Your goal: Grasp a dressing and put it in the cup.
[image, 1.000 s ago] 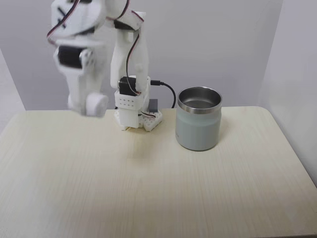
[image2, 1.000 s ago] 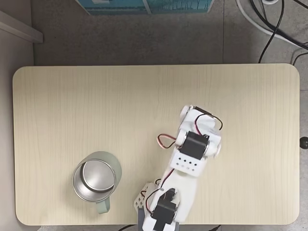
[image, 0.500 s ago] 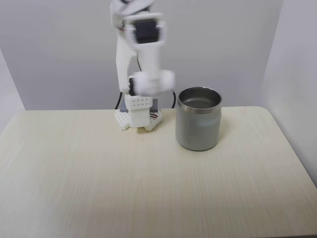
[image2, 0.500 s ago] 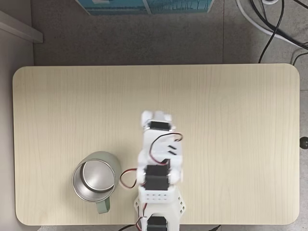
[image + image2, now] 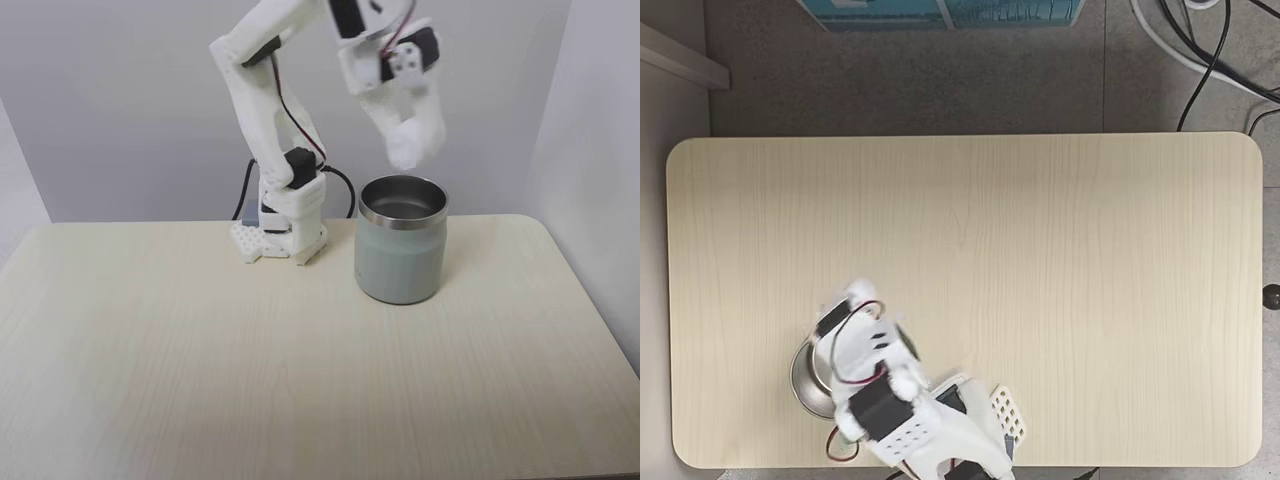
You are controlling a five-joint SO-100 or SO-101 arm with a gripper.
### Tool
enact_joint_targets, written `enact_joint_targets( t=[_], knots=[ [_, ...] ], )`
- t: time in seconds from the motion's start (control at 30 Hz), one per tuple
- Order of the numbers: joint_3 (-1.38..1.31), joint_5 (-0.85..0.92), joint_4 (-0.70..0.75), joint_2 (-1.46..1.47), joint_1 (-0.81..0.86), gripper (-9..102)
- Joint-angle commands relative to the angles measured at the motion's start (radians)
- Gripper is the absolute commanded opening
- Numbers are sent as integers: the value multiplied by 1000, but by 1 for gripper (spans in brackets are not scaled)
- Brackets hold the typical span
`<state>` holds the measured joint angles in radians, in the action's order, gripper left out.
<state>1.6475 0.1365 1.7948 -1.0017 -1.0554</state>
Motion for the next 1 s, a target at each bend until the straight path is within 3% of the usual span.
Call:
enact_joint_targets(
  t=[0.0, 0.13, 0.67, 0.97],
  knots=[
    [-32, 48, 37, 26, -95, 0],
    [-91, 98, 37, 28, -173, 0],
    [-202, 144, 21, -20, -167, 0],
    [-241, 324, 40, -98, -167, 0]
  ],
)
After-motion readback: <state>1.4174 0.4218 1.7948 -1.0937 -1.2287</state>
